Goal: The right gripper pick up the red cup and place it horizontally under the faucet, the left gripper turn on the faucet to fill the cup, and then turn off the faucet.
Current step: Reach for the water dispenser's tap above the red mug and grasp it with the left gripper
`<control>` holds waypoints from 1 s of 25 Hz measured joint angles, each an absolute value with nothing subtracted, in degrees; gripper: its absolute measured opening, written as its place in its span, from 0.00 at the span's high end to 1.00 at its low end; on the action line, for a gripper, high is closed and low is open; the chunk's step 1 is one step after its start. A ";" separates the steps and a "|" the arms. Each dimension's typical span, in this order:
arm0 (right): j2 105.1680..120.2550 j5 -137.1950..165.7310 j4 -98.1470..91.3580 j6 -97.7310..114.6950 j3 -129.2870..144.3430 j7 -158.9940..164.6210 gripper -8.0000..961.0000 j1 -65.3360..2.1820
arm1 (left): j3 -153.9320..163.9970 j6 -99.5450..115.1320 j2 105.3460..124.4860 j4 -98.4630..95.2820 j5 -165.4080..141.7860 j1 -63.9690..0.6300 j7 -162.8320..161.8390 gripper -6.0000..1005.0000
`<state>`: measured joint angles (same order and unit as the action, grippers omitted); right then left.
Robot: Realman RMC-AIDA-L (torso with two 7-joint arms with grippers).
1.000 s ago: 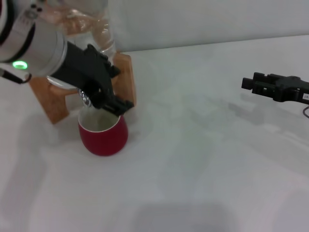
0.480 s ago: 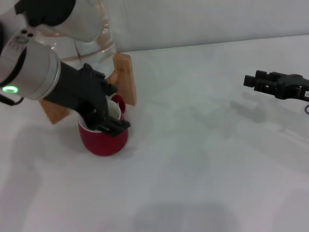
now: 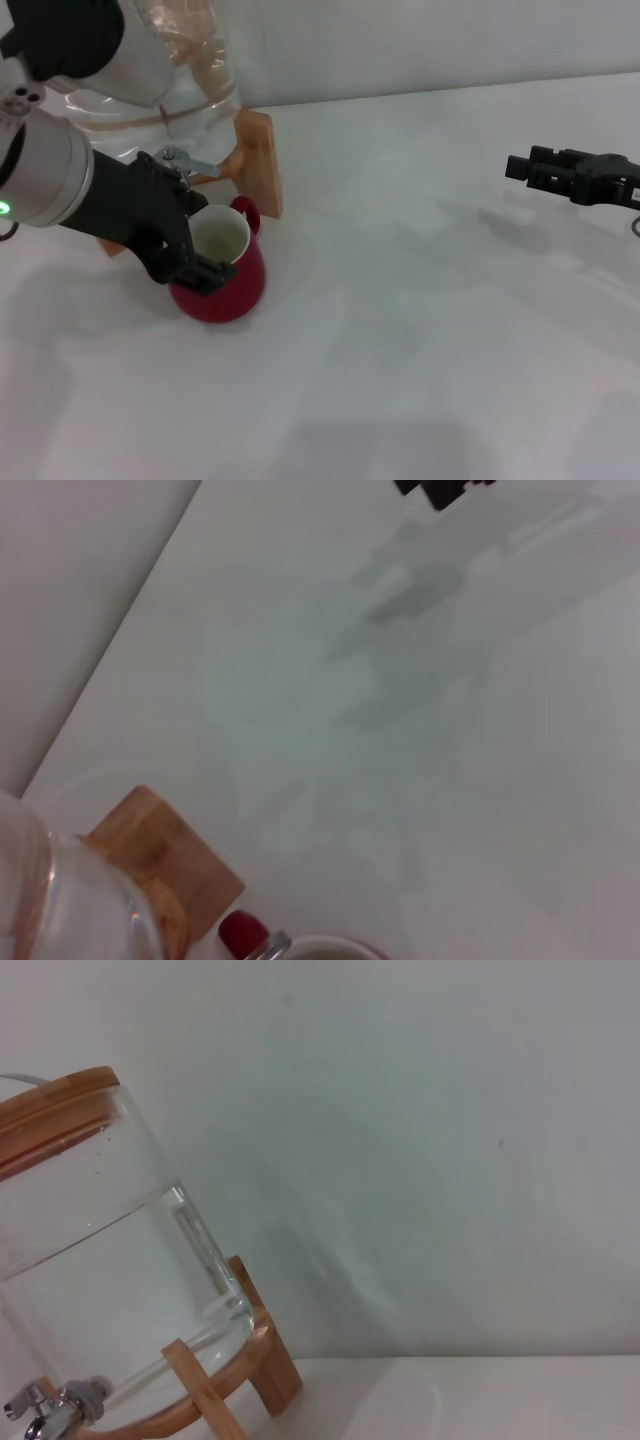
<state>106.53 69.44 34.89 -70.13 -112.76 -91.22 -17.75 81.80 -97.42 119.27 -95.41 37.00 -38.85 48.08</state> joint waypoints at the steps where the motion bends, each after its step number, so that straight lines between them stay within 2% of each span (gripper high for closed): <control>1: 106.52 69.43 34.89 -70.13 -112.76 -91.20 0.37 -17.77 | 81.77 -97.42 119.27 -95.42 36.71 -38.78 47.99 0.21; 25: 106.52 69.43 34.90 -70.14 -112.76 -90.87 0.37 -17.31 | 82.18 -95.92 119.27 -95.80 34.02 -39.40 47.46 0.21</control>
